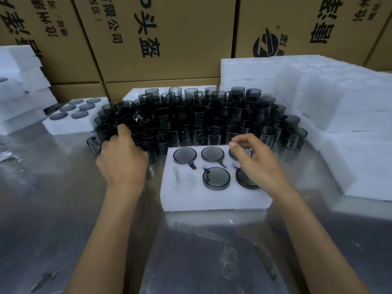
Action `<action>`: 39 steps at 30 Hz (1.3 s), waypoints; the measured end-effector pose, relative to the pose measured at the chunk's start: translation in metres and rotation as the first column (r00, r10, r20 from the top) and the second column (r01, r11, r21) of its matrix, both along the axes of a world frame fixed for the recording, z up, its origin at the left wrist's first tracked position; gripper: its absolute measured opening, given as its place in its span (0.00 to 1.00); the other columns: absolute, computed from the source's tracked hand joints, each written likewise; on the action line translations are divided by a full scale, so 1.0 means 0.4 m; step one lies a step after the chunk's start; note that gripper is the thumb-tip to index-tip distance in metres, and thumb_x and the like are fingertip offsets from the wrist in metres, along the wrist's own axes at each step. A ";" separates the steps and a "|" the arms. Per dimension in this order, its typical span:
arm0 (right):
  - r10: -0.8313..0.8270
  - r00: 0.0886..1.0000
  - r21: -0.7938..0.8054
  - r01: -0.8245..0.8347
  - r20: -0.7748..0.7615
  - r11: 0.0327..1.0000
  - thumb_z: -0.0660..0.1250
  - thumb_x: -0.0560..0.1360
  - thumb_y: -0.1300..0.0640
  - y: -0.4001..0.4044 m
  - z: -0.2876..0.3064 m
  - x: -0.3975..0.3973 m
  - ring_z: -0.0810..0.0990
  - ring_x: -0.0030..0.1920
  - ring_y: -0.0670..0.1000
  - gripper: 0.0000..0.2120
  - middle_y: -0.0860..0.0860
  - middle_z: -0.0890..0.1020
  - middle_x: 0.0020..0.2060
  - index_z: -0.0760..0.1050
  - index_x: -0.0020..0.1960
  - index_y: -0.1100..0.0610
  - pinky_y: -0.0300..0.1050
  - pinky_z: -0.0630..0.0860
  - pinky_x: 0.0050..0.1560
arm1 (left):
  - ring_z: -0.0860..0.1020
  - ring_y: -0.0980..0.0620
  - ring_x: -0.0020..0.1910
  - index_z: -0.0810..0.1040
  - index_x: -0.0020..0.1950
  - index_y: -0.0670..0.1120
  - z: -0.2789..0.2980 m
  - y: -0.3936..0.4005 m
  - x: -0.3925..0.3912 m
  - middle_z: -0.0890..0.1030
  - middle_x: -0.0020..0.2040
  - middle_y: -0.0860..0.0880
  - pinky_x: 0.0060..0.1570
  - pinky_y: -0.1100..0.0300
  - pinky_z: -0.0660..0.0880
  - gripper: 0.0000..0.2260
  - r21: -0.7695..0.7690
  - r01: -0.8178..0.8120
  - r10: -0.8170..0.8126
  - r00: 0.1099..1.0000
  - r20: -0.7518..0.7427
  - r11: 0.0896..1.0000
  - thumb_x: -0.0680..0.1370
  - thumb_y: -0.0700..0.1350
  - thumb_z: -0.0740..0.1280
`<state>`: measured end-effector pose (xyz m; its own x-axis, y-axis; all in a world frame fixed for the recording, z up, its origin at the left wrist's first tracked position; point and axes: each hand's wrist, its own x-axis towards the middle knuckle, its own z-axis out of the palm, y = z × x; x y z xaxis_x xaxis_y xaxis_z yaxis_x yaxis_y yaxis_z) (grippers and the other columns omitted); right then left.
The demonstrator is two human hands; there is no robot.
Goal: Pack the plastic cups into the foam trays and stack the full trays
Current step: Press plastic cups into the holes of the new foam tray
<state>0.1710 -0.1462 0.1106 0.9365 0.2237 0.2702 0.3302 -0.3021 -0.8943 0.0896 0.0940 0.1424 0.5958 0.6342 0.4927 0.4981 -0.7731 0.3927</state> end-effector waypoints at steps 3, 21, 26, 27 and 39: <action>-0.005 1.000 -0.017 0.005 0.022 1.000 0.65 0.80 0.49 -0.001 0.004 -0.005 0.76 0.59 0.40 0.07 0.42 0.80 0.54 0.77 0.56 0.48 0.23 0.69 0.42 | 0.75 0.37 0.52 0.74 0.61 0.44 0.024 -0.034 0.003 0.80 0.50 0.43 0.43 0.44 0.72 0.16 0.057 0.129 -0.140 0.949 0.284 0.990 0.75 0.34 0.60; 0.473 0.872 0.550 -0.336 -0.125 0.764 0.67 0.74 0.55 0.011 0.053 -0.042 0.83 0.54 0.52 0.23 0.56 0.84 0.53 0.74 0.69 0.50 0.45 0.78 0.51 | 0.80 0.52 0.61 0.82 0.59 0.45 0.022 -0.146 0.020 0.84 0.57 0.51 0.61 0.57 0.75 0.13 -0.373 0.912 -0.636 0.391 0.665 0.171 0.81 0.35 0.62; 0.130 0.989 0.420 -0.147 0.070 0.895 0.72 0.74 0.61 0.025 0.057 -0.062 0.82 0.54 0.45 0.30 0.55 0.79 0.57 0.68 0.72 0.47 0.37 0.77 0.54 | 0.81 0.52 0.58 0.79 0.62 0.45 0.011 -0.154 0.030 0.82 0.58 0.49 0.56 0.55 0.80 0.11 -0.482 0.841 -0.470 0.537 0.700 0.243 0.83 0.41 0.62; 0.081 0.992 0.392 -0.113 0.097 0.913 0.74 0.74 0.61 0.027 0.056 -0.062 0.80 0.54 0.44 0.31 0.54 0.77 0.58 0.68 0.72 0.48 0.37 0.77 0.55 | 0.82 0.52 0.57 0.79 0.63 0.45 0.011 -0.159 0.028 0.82 0.58 0.49 0.54 0.56 0.80 0.11 -0.490 0.835 -0.478 0.546 0.688 0.250 0.83 0.41 0.63; -0.116 0.863 0.047 0.107 0.491 0.993 0.80 0.67 0.48 0.077 0.025 -0.090 0.75 0.55 0.47 0.28 0.49 0.70 0.55 0.72 0.61 0.57 0.39 0.74 0.54 | 0.83 0.49 0.44 0.82 0.50 0.43 0.019 -0.186 0.015 0.84 0.46 0.46 0.44 0.53 0.81 0.07 -0.436 0.828 -0.542 0.560 0.626 0.353 0.80 0.46 0.67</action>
